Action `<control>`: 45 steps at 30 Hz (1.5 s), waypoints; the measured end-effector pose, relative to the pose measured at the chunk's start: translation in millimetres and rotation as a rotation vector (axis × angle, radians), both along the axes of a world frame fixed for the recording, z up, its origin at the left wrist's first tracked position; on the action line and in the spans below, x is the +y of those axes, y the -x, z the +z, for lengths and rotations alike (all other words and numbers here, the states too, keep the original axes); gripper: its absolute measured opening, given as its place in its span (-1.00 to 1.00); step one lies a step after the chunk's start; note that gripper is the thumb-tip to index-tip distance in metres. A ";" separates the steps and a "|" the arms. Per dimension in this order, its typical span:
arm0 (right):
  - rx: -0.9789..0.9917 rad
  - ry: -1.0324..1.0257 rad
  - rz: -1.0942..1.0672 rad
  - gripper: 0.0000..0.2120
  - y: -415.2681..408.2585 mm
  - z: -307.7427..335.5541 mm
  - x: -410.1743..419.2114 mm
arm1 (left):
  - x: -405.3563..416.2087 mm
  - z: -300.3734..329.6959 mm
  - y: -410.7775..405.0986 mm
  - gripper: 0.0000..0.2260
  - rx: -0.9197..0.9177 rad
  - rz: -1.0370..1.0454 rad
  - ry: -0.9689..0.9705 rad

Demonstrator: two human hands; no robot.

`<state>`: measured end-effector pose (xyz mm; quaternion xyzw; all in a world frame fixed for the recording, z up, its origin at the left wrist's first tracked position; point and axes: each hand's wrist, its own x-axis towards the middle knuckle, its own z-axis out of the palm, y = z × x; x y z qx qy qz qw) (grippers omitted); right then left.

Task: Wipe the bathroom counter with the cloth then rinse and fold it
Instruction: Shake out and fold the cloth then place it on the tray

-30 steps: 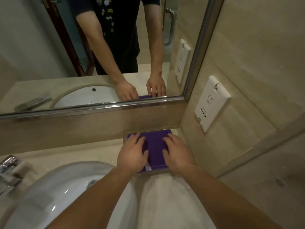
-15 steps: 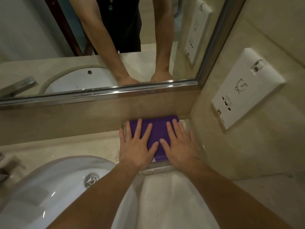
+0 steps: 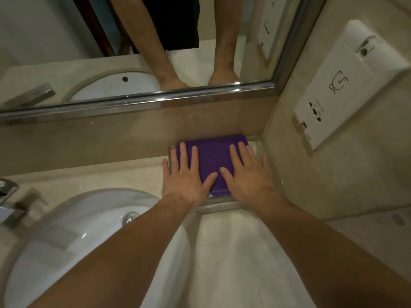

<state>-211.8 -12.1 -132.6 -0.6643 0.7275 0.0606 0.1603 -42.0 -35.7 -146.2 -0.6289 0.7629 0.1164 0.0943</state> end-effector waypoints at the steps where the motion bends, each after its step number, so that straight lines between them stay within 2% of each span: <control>1: 0.024 0.012 0.010 -0.33 0.0 4.4 -4.4 | -0.4 2.9 1.5 -0.19 -0.028 -0.005 0.000; 3: 0.064 0.144 0.036 -0.39 -0.5 14.7 -15.6 | -3.2 11.1 7.4 -0.21 -0.033 -0.021 0.073; 5: 0.029 0.325 0.082 -0.49 -1.9 15.2 -25.6 | -9.0 16.6 15.0 -0.32 0.060 -0.058 0.188; 6: -0.010 0.371 0.115 -0.48 -2.0 10.6 -28.3 | -11.8 16.0 18.5 -0.37 0.105 -0.092 0.201; 10: -0.082 0.206 0.146 -0.33 -3.3 -15.9 -21.8 | -14.9 -2.4 20.3 -0.42 0.095 -0.189 0.152; 19: -0.083 0.187 0.123 -0.46 -1.5 -16.8 -25.5 | -17.6 -6.9 20.0 -0.43 0.087 -0.155 0.117; 27: -0.086 0.184 -0.001 -0.34 -0.2 -22.3 -13.9 | -11.1 -3.3 3.3 -0.41 0.123 -0.130 0.146; 35: -0.083 0.155 0.007 -0.35 1.6 -24.1 -19.6 | -13.5 -7.7 2.4 -0.40 0.146 -0.116 0.124; 38: -0.066 0.200 -0.037 -0.33 3.0 -22.2 -11.5 | -8.7 -8.5 -6.5 -0.38 0.148 -0.043 0.098; 45: -0.115 0.202 -0.113 -0.28 2.7 -29.4 -0.7 | -0.3 -13.8 -13.7 -0.31 0.264 0.016 0.102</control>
